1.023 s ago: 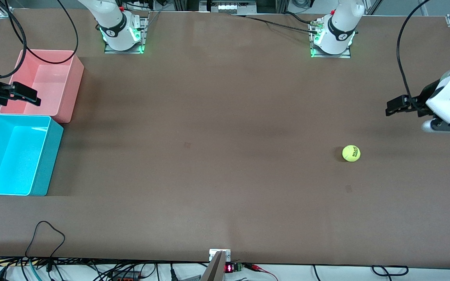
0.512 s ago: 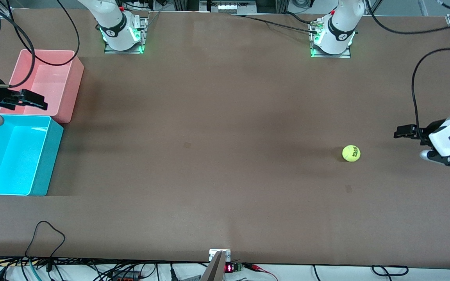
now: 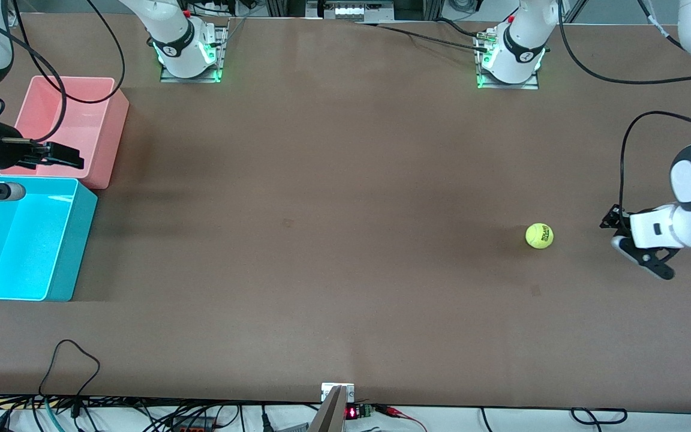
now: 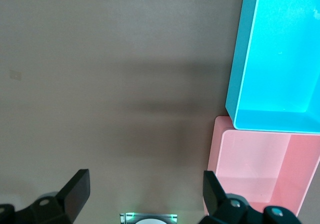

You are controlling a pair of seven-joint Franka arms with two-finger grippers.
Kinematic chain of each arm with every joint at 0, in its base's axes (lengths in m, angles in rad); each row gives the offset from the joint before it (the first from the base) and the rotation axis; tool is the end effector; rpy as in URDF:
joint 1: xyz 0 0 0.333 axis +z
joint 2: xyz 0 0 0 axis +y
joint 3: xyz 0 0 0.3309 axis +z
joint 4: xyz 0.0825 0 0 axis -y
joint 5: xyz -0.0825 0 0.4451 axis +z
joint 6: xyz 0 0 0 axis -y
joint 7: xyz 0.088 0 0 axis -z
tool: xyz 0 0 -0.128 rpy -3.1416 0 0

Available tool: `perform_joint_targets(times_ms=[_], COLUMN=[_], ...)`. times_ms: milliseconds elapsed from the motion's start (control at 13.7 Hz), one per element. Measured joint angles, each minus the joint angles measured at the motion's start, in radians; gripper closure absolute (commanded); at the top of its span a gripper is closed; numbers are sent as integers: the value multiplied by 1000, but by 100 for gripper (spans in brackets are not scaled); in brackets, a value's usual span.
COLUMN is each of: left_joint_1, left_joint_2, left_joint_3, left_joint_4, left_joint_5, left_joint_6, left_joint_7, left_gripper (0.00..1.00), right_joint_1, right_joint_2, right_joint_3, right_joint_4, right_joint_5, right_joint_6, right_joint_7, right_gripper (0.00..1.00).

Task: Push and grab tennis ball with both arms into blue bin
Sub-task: 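Lower the left gripper beside the tennis ball while the right gripper shifts, then push the tennis ball with the left gripper toward the right gripper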

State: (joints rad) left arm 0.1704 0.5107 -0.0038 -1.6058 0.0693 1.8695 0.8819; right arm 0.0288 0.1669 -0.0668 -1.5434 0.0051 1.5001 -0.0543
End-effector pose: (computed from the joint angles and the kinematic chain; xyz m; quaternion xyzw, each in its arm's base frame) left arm 0.7001 0.1247 0.2754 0.9241 -0.3604 -0.1219 0.0351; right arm 0.6475 -0.0212 0.5221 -0.9945 -0.0079 0.1047 0.0018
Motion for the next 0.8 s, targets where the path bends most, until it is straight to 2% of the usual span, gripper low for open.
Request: perform_joint_targets(times_ms=[146,365,585,804], left_joint_1=[0,-2,-6,-5], left_joint_2=[43,98,130,144], left_joint_3=[-1,-2,-4,-4], left_joint_4=[-1,-2,-2,-12], left_joint_5=[18,29,30,31], left_joint_6=[28,83,162,175], left_joint_7=[126,274,503,583], left_gripper=[100,100,100,100], right_joint_1=[0,-1,-1,-2], right_joint_2=[0,1,3,4], right_joint_3=[0,0,0,0], right_joint_4=[0,0,0,0], right_joint_5=[0,0,0,0], right_joint_6=[-2,-3,-4,-4], right_joint_7=[0,-4,-11,-11], right_gripper=[0,0,0,0])
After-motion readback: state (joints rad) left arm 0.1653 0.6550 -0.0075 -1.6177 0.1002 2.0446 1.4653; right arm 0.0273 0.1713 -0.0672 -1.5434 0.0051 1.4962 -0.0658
